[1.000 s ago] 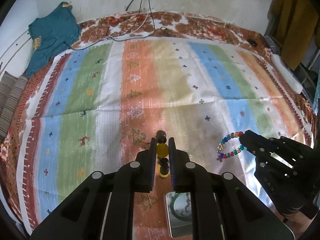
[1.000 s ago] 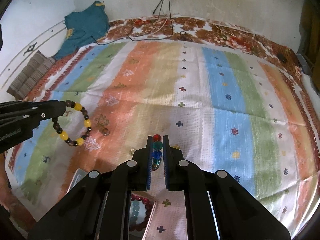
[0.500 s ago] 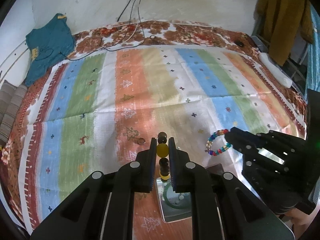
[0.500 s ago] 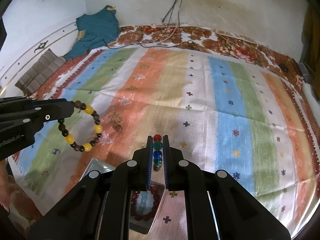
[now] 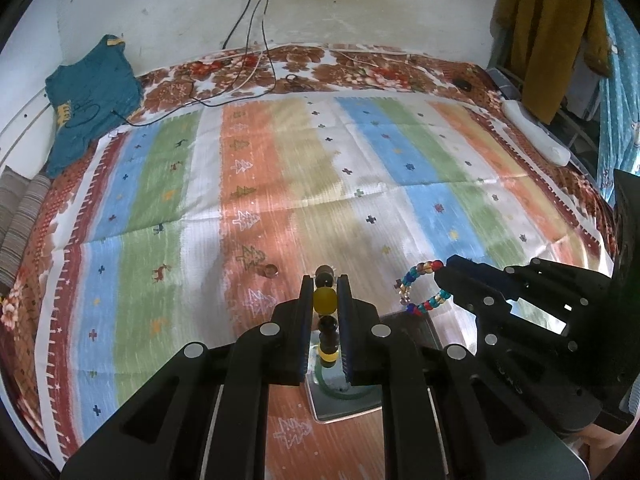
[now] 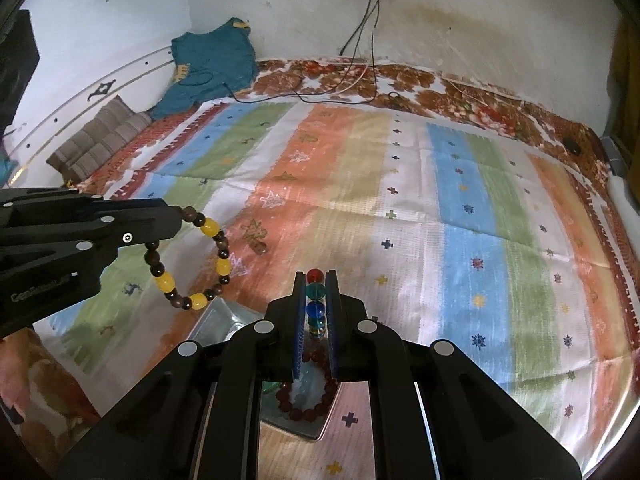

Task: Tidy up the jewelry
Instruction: 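Carry both bracelets over the silver tin and open both tools to drop them, then move both open tools toward the silver ring and small gold charm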

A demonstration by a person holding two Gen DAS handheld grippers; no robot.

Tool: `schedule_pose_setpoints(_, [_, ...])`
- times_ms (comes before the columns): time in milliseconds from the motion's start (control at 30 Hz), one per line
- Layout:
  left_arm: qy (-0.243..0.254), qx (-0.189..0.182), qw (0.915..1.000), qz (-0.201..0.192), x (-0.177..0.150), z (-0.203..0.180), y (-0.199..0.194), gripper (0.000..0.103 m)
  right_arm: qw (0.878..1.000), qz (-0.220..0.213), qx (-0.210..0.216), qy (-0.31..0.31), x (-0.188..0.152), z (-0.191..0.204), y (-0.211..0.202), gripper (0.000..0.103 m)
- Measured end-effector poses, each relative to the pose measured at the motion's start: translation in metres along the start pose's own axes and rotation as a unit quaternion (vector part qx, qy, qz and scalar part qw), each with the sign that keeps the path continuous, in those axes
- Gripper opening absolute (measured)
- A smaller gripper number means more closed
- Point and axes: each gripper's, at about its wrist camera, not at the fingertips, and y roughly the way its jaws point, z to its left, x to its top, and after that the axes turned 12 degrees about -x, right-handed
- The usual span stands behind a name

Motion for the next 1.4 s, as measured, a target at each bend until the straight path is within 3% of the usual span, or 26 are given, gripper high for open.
schedule_pose_setpoints(800, [0.011,-0.016,0.9998,0.004,-0.033,-0.015,-0.015,0.012,1.0,0.006,0.014,-0.011,-0.022,0.003,-0.019,0.01])
schedule_pose_setpoints(867, [0.005,-0.009,0.9999,0.003,-0.033,-0.012,-0.016,0.012,1.0,0.015,0.007,-0.007,-0.021,0.001,-0.016,0.012])
schedule_pose_setpoints(933, [-0.002,-0.006,1.0,0.002,-0.032,-0.008,-0.016,0.013,1.0,0.026,0.002,0.001,-0.021,-0.003,-0.011,0.022])
schedule_pose_setpoints(1000, [-0.01,-0.002,1.0,0.001,-0.031,-0.005,-0.017,0.015,1.0,0.03,-0.001,0.007,-0.022,-0.005,-0.009,0.027])
schedule_pose_setpoints(1200, [-0.023,0.008,0.9997,0.004,-0.029,0.005,-0.016,0.028,0.999,0.045,-0.005,0.009,-0.022,-0.008,-0.001,0.027])
schedule_pose_setpoints(1400, [-0.058,0.033,0.9976,0.019,-0.023,0.027,-0.005,0.039,0.999,0.054,-0.003,0.006,-0.019,-0.006,0.005,0.038])
